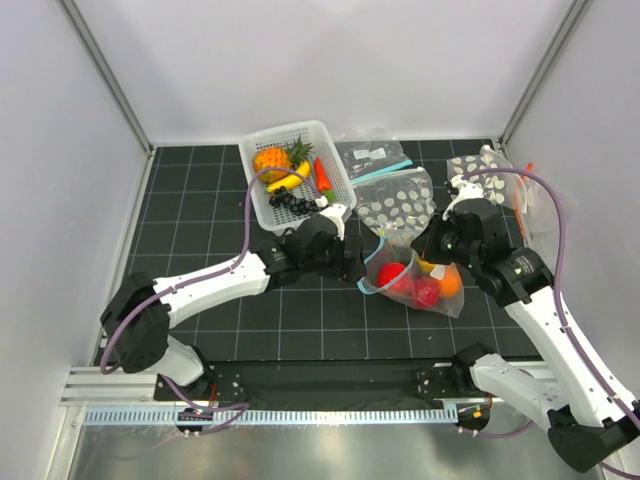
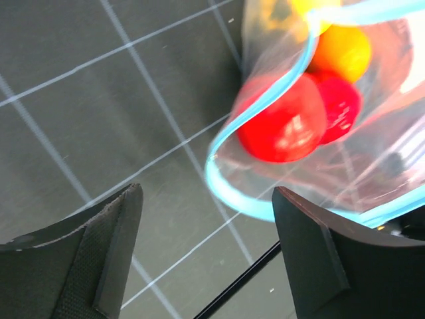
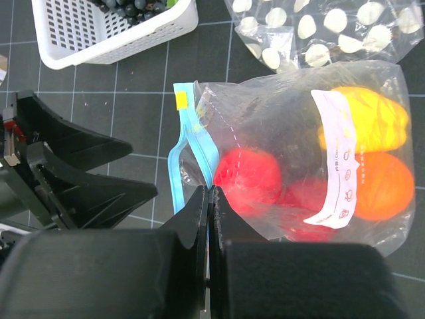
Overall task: Place the food in the zip-top bag and seal the zipper
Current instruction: Adjust the zipper food storage bag at the center of the board.
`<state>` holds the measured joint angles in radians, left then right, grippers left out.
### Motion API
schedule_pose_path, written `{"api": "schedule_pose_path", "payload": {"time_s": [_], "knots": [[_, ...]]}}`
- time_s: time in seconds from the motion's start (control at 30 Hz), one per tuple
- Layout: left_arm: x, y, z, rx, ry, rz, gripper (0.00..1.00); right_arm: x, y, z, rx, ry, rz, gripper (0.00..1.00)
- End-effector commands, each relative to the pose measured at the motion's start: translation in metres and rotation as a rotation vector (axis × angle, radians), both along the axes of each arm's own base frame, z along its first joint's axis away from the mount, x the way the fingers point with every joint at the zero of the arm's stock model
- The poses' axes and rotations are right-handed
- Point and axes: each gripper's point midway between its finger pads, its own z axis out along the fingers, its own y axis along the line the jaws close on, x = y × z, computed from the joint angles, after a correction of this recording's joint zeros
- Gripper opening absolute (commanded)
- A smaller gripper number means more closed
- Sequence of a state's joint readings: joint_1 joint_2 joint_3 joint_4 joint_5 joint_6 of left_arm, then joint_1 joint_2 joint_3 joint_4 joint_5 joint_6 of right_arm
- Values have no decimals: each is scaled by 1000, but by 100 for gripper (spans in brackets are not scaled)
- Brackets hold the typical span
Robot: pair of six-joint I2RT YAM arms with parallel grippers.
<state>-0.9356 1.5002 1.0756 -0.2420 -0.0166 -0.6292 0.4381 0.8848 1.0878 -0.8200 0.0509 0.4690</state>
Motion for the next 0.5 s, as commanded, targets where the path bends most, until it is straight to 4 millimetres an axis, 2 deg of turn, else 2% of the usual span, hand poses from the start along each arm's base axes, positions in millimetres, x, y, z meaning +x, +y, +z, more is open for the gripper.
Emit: {"api": "schedule_pose_path", "payload": {"time_s": [0.0,0.03,0.1,0.13,0.17,0.27,0.4,0.43,0.47], "knots": [[9,-28,24,-123,-49,10,81,3,8,14,56,-56,22,1],[11,-30,17,-114,-42,20,77,3,9,13,60,-54,23,1],[14,-36,10,-122,-36,41,75,3,8,14,54,-57,23,1],[16,-37,-3,-103,-16,48,74,3,7,14,52,-54,21,1],[16,-39,-8,-100,-4,50,73,3,7,15,54,-58,18,1],[14,-47,-23,-110,25,63,65,2,6,15,52,-60,13,1],[6,-56,-22,-134,14,55,24,0,4,15,47,-55,11,1],[5,-55,-19,-132,7,52,2,-1,4,14,49,-53,12,1],[5,-55,-5,-151,-9,49,0,-2,4,14,52,-51,12,1]]}}
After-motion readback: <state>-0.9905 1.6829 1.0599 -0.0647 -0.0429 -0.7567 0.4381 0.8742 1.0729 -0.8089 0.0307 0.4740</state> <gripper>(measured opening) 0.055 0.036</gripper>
